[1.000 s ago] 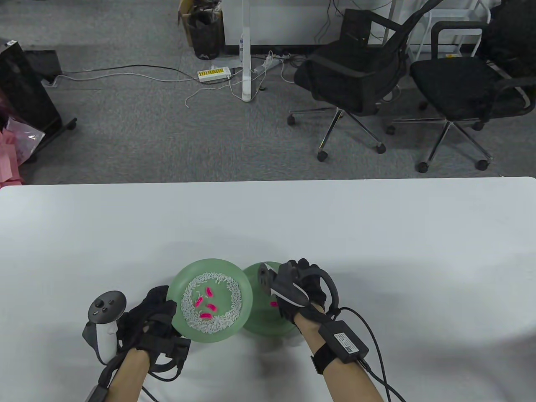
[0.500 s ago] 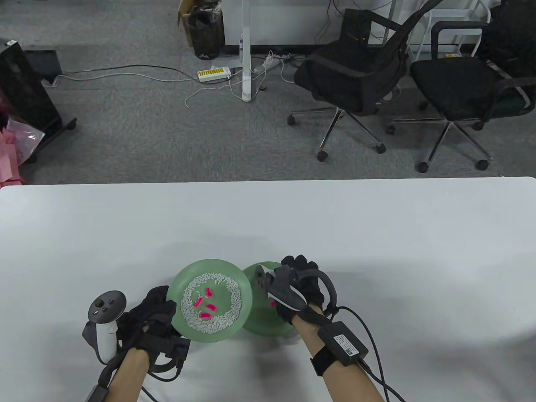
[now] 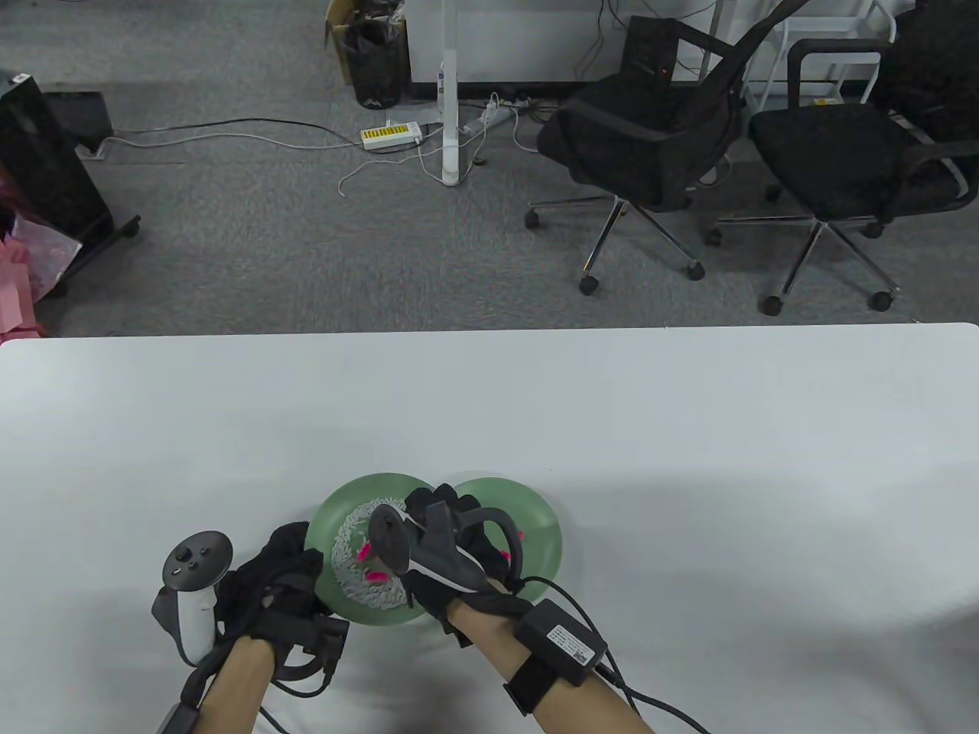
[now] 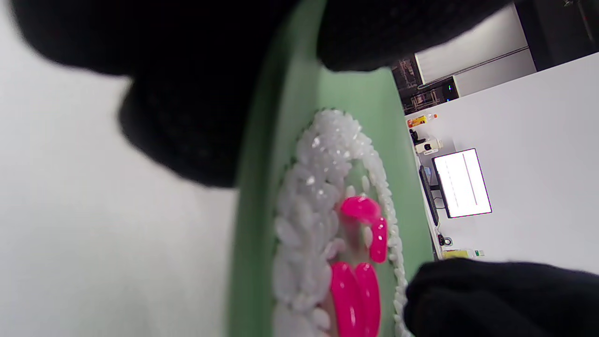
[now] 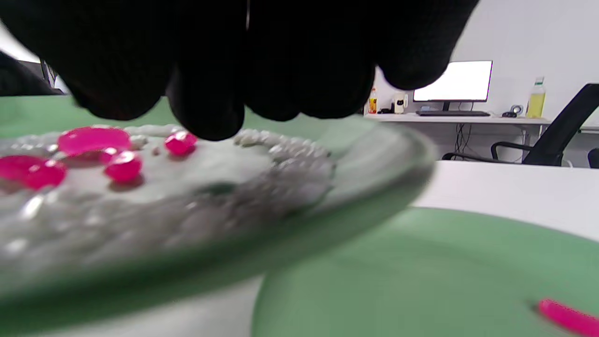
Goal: Pick gummy candy with hand pinch into plate
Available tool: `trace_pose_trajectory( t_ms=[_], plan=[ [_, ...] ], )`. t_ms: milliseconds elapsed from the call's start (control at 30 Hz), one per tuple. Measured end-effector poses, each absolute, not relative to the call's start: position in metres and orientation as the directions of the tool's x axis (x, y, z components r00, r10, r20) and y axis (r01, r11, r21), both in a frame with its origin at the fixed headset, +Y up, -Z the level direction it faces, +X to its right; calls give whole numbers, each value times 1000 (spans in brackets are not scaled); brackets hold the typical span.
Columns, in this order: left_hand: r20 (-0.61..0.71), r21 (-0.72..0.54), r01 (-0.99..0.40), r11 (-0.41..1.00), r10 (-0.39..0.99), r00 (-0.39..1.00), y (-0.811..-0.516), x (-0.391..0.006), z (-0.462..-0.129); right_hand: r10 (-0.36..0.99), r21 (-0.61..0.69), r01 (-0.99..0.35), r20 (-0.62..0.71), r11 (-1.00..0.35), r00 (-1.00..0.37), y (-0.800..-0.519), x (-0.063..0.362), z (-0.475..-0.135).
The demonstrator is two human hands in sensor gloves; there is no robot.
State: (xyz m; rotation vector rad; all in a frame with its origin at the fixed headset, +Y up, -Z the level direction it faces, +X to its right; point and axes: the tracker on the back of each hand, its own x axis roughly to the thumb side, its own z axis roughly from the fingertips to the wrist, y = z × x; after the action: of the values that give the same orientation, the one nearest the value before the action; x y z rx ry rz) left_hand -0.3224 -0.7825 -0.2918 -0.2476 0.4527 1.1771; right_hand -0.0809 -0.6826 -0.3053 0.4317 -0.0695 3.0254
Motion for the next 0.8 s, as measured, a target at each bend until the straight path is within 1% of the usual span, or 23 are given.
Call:
trace_pose_trajectory(
  t_ms=[133,200,300,467,567,667,800],
  plan=[
    [-464,46,-926,375,829,313,-781,-323,-292,33,-34,-45,286,-998,-958,-689,-88,-304],
    [-466,49,-926,375,828,310,-781,-324,-292,32,-20,-39,284,-999,-958,-690,-91,-302],
    [-470,49,-923,381,825,315,-779,-323,-291,-3,-47,-12,304,-999,-953,-691,-96,-298],
    [-477,35,-930,366,824,306,-781,-324,-292,-17,-50,1,335,-999,-942,-693,-101,-295],
    [-480,28,-927,375,818,317,-781,-322,-291,-8,-32,-3,343,-999,-939,-695,-100,-297],
    [-484,30,-922,385,813,324,-784,-323,-292,-13,-44,-2,347,-999,-938,-693,-96,-297],
    [-489,39,-922,385,812,318,-785,-326,-293,59,-70,-86,320,-994,-945,-682,-82,-302]
  ],
)
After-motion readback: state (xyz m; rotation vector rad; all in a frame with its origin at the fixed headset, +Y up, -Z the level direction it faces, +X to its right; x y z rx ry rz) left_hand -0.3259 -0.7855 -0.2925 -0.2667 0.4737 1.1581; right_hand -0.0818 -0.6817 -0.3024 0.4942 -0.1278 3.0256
